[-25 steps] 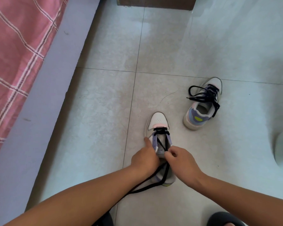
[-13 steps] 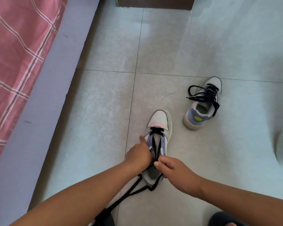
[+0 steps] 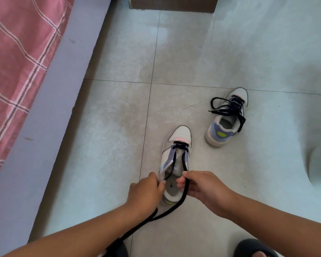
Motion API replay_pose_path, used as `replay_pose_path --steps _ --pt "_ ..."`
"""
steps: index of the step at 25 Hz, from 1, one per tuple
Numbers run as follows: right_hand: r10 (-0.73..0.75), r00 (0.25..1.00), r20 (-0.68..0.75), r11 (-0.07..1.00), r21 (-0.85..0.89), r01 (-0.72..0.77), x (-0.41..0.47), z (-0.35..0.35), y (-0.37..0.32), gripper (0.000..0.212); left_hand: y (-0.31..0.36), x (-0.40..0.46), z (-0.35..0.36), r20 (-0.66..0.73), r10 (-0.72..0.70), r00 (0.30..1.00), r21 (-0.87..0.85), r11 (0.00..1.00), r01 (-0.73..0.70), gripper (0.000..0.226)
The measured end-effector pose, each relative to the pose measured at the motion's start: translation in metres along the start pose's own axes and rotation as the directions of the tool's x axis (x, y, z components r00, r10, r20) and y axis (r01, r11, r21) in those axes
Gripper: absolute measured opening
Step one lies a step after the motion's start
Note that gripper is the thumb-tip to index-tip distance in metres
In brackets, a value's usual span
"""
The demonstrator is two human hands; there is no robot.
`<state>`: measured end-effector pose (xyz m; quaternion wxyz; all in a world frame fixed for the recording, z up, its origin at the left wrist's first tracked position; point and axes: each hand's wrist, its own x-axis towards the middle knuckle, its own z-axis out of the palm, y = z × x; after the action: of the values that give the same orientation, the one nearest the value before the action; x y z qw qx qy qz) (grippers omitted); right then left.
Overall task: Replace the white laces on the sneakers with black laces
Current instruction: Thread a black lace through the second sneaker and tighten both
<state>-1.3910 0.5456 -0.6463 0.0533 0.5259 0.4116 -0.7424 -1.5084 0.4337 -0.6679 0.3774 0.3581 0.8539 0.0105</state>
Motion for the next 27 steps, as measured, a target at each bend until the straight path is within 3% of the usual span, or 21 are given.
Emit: replay_pose_path --steps 2,4,6,8,10,12,13,16,20,22,24,25,26,27 --pt "0.092 0.992 0.083 0.977 0.184 -0.106 -0.001 -0.001 -0.003 0.027 -0.001 -0.008 -0.016 -0.057 0.067 0.996 -0.018 0.998 -0.068 0.031" --pt "0.142 0.967 0.213 0.919 0.335 -0.209 -0.003 -0.001 -0.010 0.029 0.006 -0.022 -0.029 -0.017 0.208 0.978 -0.162 0.965 -0.208 0.033" --pt "0.122 0.956 0.265 0.916 0.340 -0.211 -0.003 0.001 -0.016 0.031 0.018 -0.038 -0.034 0.112 0.411 0.905 -0.168 0.905 -0.390 0.030" --pt "0.056 0.970 0.236 0.971 0.212 -0.108 -0.003 0.003 -0.019 0.032 0.024 -0.044 -0.037 0.234 0.513 0.826 -0.099 0.858 -0.505 0.035" --pt "-0.104 0.976 0.190 0.980 -0.150 0.133 -0.005 0.003 -0.021 0.031 0.024 -0.033 -0.046 0.197 0.414 0.889 -0.156 0.908 -0.389 0.045" --pt "-0.308 0.926 0.220 0.755 -0.536 0.378 -0.007 0.002 -0.023 0.030 0.022 -0.013 -0.055 0.116 0.190 0.975 -0.352 0.926 -0.138 0.059" --pt "-0.373 0.891 0.259 0.653 -0.609 0.450 -0.008 0.002 -0.024 0.029 0.023 -0.002 -0.057 0.141 0.096 0.985 -0.486 0.874 -0.015 0.063" --pt "-0.442 0.832 0.335 0.574 -0.607 0.549 -0.015 0.006 -0.026 0.031 0.025 0.021 -0.057 0.359 0.060 0.931 -0.712 0.663 0.231 0.056" --pt "-0.427 0.856 0.291 0.567 -0.652 0.504 -0.014 -0.008 -0.026 0.025 0.023 0.033 -0.061 0.349 0.138 0.927 -0.824 0.517 0.233 0.029" --pt "-0.421 0.875 0.239 0.640 -0.605 0.473 -0.016 -0.018 -0.028 0.021 0.020 0.036 -0.062 0.382 0.094 0.919 -0.867 0.380 0.322 0.031" --pt "-0.411 0.906 0.102 0.825 -0.382 0.417 -0.018 -0.026 -0.028 0.021 0.019 0.038 -0.061 0.421 0.076 0.904 -0.891 0.223 0.396 0.033" --pt "-0.372 0.928 -0.005 0.918 -0.153 0.367 -0.017 -0.031 -0.028 0.021 0.017 0.039 -0.062 0.425 0.081 0.901 -0.895 0.186 0.406 0.033" --pt "-0.323 0.941 -0.097 0.942 0.064 0.330 -0.015 -0.038 -0.028 0.019 0.013 0.040 -0.063 0.417 0.098 0.904 -0.898 0.195 0.393 0.032" --pt "-0.298 0.941 -0.161 0.931 0.170 0.324 -0.012 -0.048 -0.028 0.015 0.005 0.043 -0.064 0.398 0.117 0.910 -0.896 0.260 0.359 0.032"
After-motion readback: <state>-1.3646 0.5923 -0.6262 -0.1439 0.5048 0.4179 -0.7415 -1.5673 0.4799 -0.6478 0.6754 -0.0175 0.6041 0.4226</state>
